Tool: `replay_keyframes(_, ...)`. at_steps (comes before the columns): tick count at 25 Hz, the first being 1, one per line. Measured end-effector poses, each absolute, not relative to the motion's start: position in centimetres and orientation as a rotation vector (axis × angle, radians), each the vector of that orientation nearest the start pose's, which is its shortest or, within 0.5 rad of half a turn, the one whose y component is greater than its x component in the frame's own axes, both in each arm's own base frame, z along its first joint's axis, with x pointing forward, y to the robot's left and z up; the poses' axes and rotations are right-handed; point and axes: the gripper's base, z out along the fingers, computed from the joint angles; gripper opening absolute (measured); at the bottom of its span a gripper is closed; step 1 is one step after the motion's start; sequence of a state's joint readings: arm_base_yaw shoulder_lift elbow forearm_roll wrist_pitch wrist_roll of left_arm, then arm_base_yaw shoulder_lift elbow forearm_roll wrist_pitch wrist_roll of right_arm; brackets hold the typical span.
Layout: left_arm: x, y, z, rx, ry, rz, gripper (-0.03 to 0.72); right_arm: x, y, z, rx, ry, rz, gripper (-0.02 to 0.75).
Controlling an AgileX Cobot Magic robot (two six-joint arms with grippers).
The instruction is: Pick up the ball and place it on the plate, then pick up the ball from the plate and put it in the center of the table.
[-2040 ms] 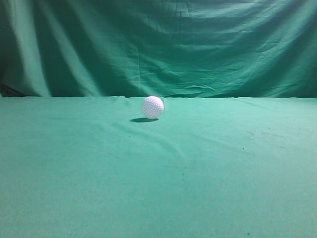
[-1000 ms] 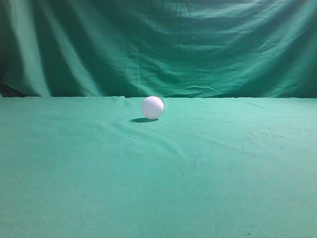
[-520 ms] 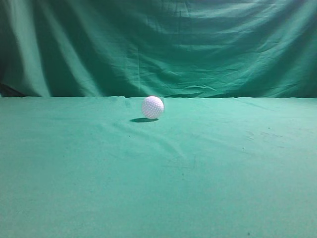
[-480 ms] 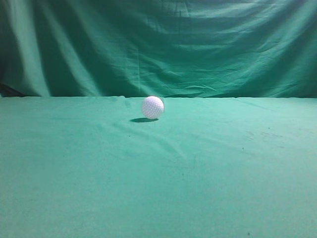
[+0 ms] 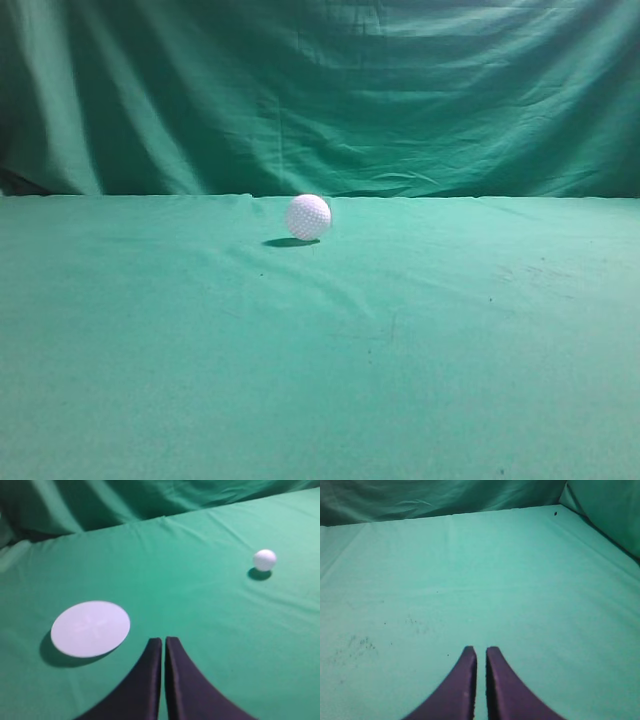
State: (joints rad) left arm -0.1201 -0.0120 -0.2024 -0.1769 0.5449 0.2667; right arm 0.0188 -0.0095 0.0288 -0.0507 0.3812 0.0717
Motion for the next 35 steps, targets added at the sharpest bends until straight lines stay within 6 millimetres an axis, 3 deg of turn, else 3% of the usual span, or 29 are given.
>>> replay_keyframes(11, 5.1, -1.1, 17.5, 0.216, 1.857, -0.076, 0.000, 5.2, -0.1, 17.0, 0.018, 1.884, 0.012, 0.067)
replay_keyframes(35, 5.2, -1.0, 17.6, 0.210, 1.838, -0.071, 0.000, 5.2, -0.1, 17.0, 0.018, 1.884, 0.012, 0.067)
